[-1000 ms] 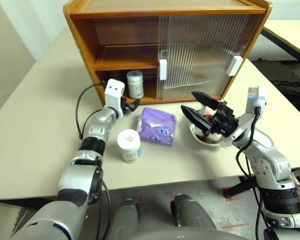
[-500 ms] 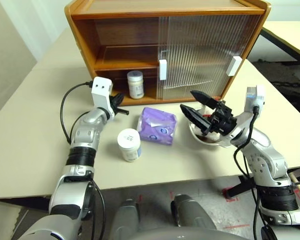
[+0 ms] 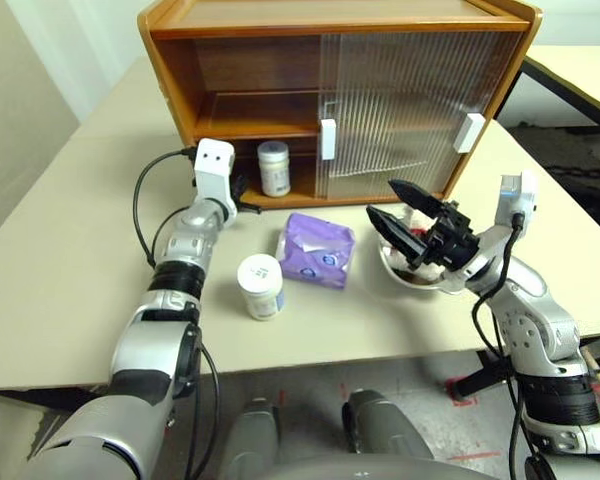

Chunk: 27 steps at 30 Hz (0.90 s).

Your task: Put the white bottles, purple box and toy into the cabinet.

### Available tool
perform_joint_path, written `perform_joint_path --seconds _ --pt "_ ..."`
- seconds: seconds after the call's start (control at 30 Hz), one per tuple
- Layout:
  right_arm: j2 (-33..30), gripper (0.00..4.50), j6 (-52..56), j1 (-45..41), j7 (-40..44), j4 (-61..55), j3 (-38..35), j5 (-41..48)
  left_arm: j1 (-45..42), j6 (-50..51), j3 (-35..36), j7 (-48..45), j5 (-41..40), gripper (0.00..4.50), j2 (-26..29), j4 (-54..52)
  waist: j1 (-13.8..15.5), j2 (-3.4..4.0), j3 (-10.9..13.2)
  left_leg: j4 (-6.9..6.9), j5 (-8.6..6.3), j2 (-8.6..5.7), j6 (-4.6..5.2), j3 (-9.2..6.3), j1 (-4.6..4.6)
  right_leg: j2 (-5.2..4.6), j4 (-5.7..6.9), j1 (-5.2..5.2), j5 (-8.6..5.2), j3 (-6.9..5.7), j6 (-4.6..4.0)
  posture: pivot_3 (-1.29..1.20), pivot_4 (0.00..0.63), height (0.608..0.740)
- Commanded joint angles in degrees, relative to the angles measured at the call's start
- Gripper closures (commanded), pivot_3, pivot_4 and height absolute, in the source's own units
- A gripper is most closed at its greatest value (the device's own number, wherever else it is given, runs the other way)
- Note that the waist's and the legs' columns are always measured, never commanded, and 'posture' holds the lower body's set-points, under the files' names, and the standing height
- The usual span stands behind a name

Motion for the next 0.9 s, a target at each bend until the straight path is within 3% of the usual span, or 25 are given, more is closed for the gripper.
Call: perform_joint_path --seconds 0.03,0.33,0.9 --pt "-0.7 0.00 -0.7 0.6 -0.7 -1.8 -1.1 -0.1 -3.2 -1.9 -0.7 0.1 0.8 4.46 -1.2 4.4 0.0 0.00 0.0 0.00 0.06 -0.01 -0.01 0.00 0.00 -0.02 -0.01 0.01 0.03 0.00 0.03 -0.10 0.000 0.740" --pt "-1.4 0.00 -0.9 0.8 -0.9 -2.0 -1.6 -0.5 -5.5 -3.7 -1.5 0.6 2.5 4.46 -1.7 9.2 -0.3 0.00 0.0 -0.01 0.30 -0.05 -0.47 0.00 -0.03 -0.09 -0.27 0.20 0.18 -0.03 0.25 -0.11 0.000 0.740" --pt "-2.5 0.00 -1.3 -0.3 1.0 0.6 -2.5 0.0 -2.3 -2.1 -0.9 0.1 1.7 4.46 -1.2 4.7 -0.9 0.00 0.0 -0.05 0.38 -0.06 -0.62 0.00 -0.07 -0.12 -0.34 0.24 0.20 -0.02 0.27 -0.08 0.000 0.740"
